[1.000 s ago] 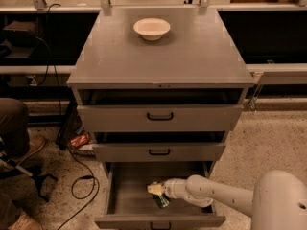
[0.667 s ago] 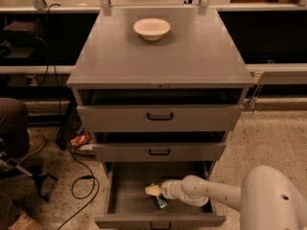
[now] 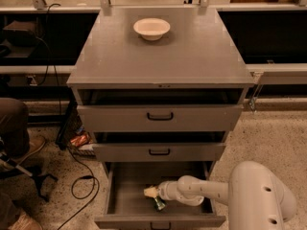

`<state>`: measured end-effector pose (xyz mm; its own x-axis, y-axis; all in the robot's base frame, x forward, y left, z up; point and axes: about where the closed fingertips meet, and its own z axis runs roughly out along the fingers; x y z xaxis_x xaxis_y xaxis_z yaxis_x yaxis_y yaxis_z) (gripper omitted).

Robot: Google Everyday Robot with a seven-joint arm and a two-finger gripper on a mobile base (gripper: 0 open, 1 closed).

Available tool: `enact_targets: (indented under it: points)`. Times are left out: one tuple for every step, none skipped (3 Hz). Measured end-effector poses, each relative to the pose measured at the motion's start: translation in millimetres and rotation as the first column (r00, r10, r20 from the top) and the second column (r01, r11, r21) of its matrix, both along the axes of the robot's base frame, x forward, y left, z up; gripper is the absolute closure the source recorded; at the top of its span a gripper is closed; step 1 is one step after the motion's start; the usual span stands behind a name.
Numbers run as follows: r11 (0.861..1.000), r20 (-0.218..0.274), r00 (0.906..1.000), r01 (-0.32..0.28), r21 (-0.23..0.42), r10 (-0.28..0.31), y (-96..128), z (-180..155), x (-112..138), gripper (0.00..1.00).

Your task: Place green can into bottom drawer

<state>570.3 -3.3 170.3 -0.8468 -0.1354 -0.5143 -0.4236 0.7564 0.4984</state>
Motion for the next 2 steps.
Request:
enact_targets:
  points:
    - [1.000,-0.002,1.0000,-0.006,-0.005,0.006,4.1,-5.6,-0.9,0.12]
    - [1.000,0.010,1.0000,0.000,0.005,0.000,5.4,-6.0,0.1,0.00]
